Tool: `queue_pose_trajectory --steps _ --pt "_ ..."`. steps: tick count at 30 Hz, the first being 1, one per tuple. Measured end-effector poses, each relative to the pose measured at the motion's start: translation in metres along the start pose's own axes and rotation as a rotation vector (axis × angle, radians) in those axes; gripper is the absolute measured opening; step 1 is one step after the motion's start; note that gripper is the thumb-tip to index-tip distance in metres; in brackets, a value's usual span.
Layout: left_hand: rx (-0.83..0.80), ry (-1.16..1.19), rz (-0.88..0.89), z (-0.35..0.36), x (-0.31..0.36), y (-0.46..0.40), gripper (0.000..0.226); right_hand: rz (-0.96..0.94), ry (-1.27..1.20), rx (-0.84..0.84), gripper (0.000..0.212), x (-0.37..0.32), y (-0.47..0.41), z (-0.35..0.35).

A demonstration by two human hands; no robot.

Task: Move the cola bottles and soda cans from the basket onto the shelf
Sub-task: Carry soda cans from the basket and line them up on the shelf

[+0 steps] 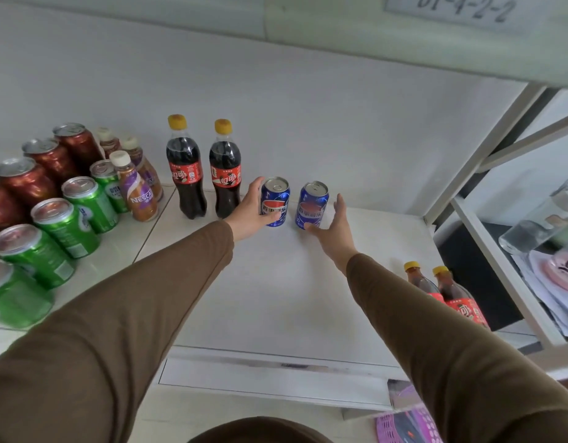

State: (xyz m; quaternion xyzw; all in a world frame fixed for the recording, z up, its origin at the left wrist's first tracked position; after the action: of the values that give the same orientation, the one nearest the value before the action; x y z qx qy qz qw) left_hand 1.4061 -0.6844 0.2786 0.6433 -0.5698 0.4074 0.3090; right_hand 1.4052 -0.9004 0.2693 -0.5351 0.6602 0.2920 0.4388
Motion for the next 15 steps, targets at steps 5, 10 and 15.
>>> queue_pose_trajectory --steps 5,10,15 --pt "0.038 0.002 -0.041 -0.006 -0.014 0.044 0.101 -0.02 0.031 0.024 0.097 0.001 0.036 -0.008" --pt "0.185 -0.138 -0.021 -0.025 -0.014 0.114 0.093 -0.137 0.075 -0.074 0.092 -0.006 0.09 -0.01" --pt "0.282 -0.289 -0.021 -0.047 -0.028 0.209 0.088 -0.304 0.149 -0.239 0.086 -0.015 0.159 -0.011"
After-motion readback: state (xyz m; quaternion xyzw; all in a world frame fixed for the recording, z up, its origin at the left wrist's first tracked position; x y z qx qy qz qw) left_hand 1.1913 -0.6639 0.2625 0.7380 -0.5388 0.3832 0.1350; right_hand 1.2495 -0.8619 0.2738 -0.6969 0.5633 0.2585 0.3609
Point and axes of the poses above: each hand's wrist, its own y-axis away from the middle knuckle, its own z-axis out of the palm, x = y × z, the point moved 3 cm from there along -y, towards the middle knuckle, and after that the axes turned 15 degrees about x, right-handed, at the moved point
